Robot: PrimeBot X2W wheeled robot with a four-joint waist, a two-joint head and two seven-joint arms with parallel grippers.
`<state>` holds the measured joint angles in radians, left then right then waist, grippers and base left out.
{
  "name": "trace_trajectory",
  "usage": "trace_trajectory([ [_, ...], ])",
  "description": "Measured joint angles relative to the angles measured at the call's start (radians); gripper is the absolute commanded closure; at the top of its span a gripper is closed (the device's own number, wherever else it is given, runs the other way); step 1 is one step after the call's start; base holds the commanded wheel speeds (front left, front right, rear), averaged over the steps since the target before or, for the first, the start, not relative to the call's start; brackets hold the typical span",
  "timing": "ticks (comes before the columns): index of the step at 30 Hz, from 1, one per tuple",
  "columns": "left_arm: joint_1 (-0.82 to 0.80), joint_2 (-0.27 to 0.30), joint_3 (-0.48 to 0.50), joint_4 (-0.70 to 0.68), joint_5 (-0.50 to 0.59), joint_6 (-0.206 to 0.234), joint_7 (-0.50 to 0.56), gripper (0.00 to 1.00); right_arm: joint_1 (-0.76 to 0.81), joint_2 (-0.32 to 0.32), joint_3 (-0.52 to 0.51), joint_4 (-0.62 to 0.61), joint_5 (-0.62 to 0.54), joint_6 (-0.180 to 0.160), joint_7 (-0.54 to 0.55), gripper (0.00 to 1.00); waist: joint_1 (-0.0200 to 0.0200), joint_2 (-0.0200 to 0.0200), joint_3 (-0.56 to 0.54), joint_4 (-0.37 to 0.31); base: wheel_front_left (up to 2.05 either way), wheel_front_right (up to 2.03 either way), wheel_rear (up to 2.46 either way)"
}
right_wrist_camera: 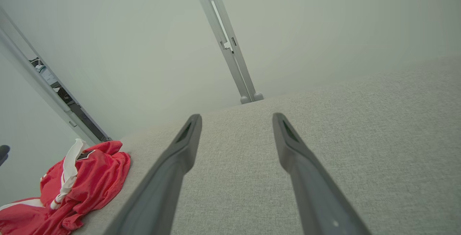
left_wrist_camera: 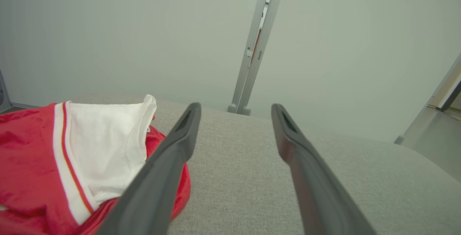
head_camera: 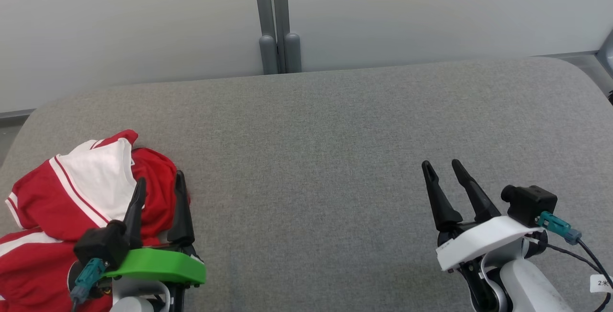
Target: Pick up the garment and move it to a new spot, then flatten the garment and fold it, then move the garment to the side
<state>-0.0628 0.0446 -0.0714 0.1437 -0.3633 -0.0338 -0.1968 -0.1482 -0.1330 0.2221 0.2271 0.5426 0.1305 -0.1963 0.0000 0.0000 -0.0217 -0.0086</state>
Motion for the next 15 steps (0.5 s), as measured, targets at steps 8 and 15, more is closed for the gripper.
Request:
trace_trajectory([
  [8, 0.000, 0.000, -0.011, 0.007, 0.059, 0.001, -0.018, 0.00, 0.000, -0.001, 0.005, 0.012, -0.039, 0.000, -0.018, 0.00, 0.0000, 0.0000, -0.004, 0.000, 0.00, 0.00, 0.00],
  [15, 0.000, 0.001, -0.018, 0.008, 0.106, 0.008, -0.033, 0.00, -0.001, -0.002, 0.010, 0.011, -0.080, 0.000, -0.032, 0.00, 0.0000, 0.0000, -0.006, -0.001, 0.00, 0.00, 0.00],
])
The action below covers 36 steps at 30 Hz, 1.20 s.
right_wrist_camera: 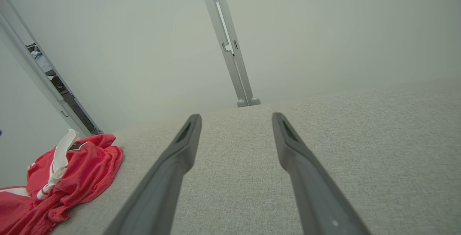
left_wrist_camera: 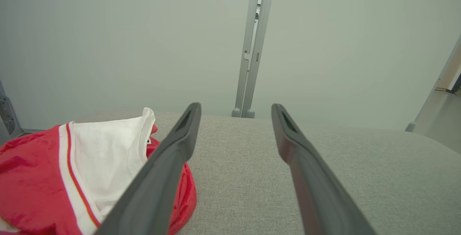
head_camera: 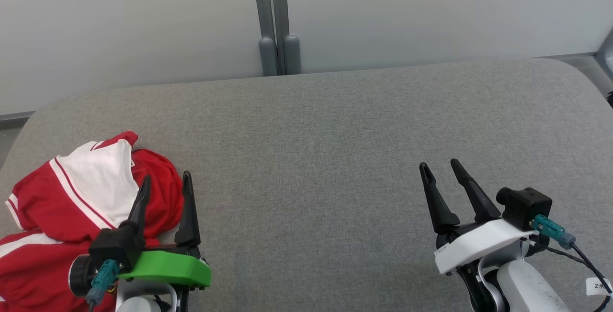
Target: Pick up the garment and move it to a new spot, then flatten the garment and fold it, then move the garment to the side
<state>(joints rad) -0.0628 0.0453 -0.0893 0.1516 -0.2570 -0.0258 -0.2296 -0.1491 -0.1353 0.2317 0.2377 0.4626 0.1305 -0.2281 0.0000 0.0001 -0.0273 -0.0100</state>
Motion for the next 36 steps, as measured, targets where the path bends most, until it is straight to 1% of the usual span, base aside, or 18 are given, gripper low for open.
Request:
trace_trajectory([
  [19, -0.001, 0.001, 0.003, 0.012, 0.117, 0.017, -0.033, 0.00, -0.010, -0.007, 0.003, 0.013, -0.101, 0.000, -0.034, 0.00, 0.0000, 0.0000, 0.011, -0.009, 0.00, 0.00, 0.00],
  [26, -0.001, 0.001, 0.003, 0.023, 0.117, 0.016, -0.033, 0.00, -0.011, -0.008, 0.005, 0.025, -0.101, 0.000, -0.034, 0.00, 0.0000, 0.0000, 0.010, -0.011, 0.00, 0.00, 0.00],
  [36, -0.001, 0.001, 0.006, 0.028, 0.110, 0.002, -0.035, 0.00, -0.014, -0.007, 0.006, 0.043, -0.102, 0.000, -0.034, 0.00, 0.0000, 0.0000, 0.011, -0.013, 0.00, 0.00, 0.00],
])
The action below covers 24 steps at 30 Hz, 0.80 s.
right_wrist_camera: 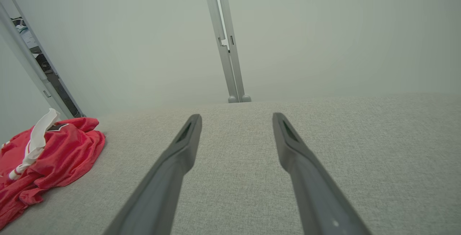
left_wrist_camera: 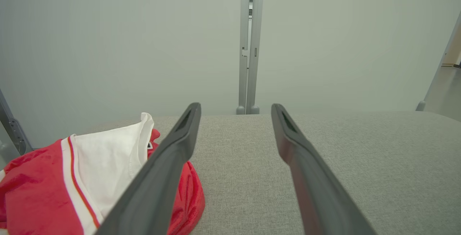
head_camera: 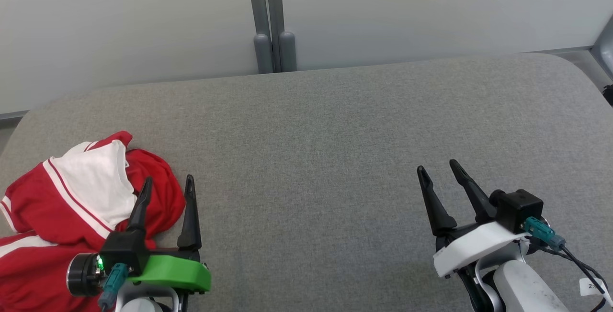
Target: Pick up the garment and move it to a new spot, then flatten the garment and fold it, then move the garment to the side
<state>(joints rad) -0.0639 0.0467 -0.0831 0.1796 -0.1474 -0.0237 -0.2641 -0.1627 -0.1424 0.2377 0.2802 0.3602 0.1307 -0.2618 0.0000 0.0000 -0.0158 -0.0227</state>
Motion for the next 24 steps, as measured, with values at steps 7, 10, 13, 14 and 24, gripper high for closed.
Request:
trace_trajectory([
  [7, 0.003, 0.000, 0.009, 0.004, -0.006, -0.003, 0.000, 0.00, -0.001, 0.000, 0.005, 0.011, 0.004, 0.000, 0.000, 0.00, 0.0000, 0.0000, 0.000, -0.002, 0.00, 0.00, 0.00],
  [10, 0.008, 0.000, 0.017, 0.007, -0.007, -0.004, 0.000, 0.00, -0.002, 0.000, 0.006, 0.012, 0.006, 0.000, 0.000, 0.00, 0.0000, 0.0000, 0.001, 0.001, 0.00, 0.00, 0.00],
  [13, 0.012, 0.000, 0.025, 0.015, -0.007, -0.004, 0.000, 0.00, -0.002, 0.002, 0.008, 0.014, 0.010, 0.000, 0.000, 0.00, 0.0000, 0.0000, 0.002, 0.009, 0.00, 0.00, 0.00],
  [14, 0.012, 0.000, 0.027, 0.016, -0.007, -0.003, 0.000, 0.00, -0.002, 0.002, 0.009, 0.014, 0.011, 0.000, 0.000, 0.00, 0.0000, 0.0000, 0.002, 0.013, 0.00, 0.00, 0.00],
  [24, 0.013, 0.000, 0.070, 0.021, -0.017, -0.001, 0.000, 0.00, 0.010, 0.006, 0.044, 0.009, 0.027, 0.000, -0.001, 0.00, 0.0000, 0.0000, 0.002, 0.104, 0.00, 0.00, 0.00],
])
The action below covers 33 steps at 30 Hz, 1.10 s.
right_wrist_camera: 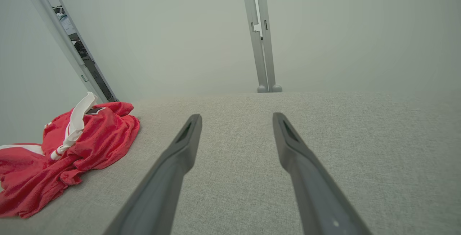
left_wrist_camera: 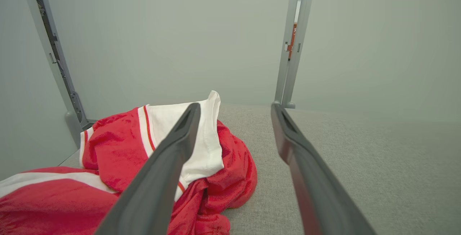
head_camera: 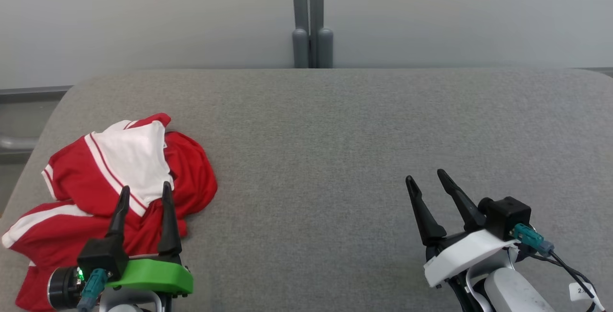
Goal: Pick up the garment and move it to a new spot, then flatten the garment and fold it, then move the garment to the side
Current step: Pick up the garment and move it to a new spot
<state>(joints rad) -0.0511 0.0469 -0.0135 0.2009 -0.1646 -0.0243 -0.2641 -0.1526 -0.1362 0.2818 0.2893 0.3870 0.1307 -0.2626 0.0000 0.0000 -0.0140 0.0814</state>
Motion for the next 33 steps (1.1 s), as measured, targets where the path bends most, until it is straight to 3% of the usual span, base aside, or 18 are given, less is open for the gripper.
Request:
trace_trajectory([
  [20, 0.044, 0.001, 0.067, 0.008, -0.003, 0.011, 0.000, 0.00, 0.006, -0.006, 0.049, -0.019, 0.032, 0.000, 0.000, 0.00, 0.0000, 0.0000, -0.011, 0.330, 0.00, 0.00, 0.00],
  [26, 0.046, 0.001, 0.076, 0.018, -0.014, 0.007, 0.000, 0.00, 0.005, -0.008, 0.054, -0.036, 0.032, 0.000, 0.000, 0.00, 0.0000, 0.0000, -0.005, 0.368, 0.00, 0.00, 0.00],
  [33, 0.024, 0.001, 0.090, 0.035, -0.081, -0.012, 0.030, 0.00, 0.004, -0.021, 0.056, -0.074, 0.033, 0.000, 0.000, 0.00, 0.0000, 0.0000, 0.008, 0.334, 0.00, 0.00, 0.00],
])
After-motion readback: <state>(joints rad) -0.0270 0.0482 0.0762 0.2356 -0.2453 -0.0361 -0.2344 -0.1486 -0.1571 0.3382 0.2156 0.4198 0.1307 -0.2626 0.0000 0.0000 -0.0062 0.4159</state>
